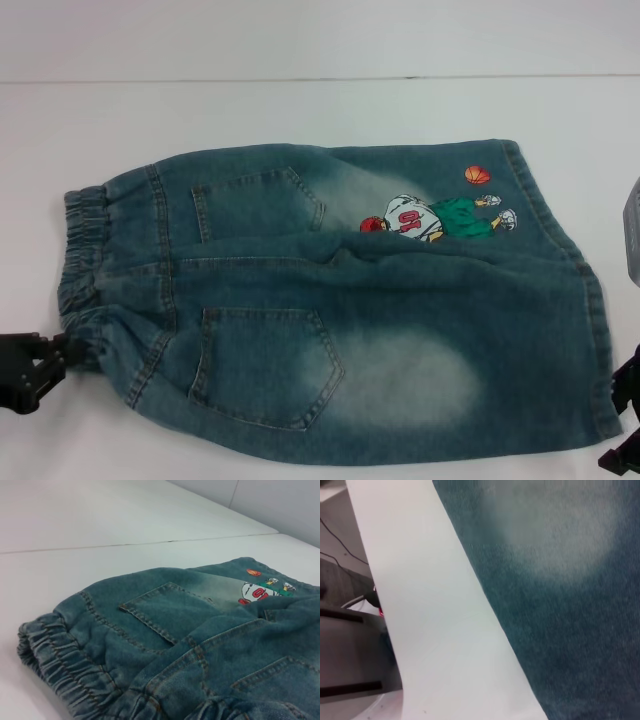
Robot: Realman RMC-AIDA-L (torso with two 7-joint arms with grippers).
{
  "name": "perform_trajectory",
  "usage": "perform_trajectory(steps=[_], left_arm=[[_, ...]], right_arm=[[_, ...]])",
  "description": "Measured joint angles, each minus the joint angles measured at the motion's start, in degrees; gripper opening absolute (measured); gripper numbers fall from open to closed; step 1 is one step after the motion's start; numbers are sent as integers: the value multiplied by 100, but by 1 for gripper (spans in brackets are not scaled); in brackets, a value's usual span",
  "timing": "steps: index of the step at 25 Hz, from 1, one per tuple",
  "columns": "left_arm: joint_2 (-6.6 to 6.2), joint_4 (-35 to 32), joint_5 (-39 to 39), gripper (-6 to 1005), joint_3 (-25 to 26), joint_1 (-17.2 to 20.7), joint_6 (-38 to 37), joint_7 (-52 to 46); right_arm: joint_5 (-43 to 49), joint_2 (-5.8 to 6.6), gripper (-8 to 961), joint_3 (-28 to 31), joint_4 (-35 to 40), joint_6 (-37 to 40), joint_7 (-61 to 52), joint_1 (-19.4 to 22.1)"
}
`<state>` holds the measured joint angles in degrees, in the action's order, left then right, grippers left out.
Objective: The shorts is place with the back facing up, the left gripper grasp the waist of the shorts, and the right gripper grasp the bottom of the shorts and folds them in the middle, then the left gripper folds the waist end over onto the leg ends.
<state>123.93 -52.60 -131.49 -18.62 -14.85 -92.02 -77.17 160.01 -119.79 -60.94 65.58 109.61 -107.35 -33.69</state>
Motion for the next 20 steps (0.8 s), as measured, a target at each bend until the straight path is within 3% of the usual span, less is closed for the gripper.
perform_trajectory(steps=[12,18,20], left_arm=[[0,76,0,145,20,-8,44,88],[0,76,0,150,24,-7,45,88],[0,75,1,151,25,2,45,88]], right_arm=[[-246,-18,585,-18,-14,-230,138,177],[-256,-19,359,-13,3,-290,266,248],[-329,-16,122,25,73,-328,330,297]])
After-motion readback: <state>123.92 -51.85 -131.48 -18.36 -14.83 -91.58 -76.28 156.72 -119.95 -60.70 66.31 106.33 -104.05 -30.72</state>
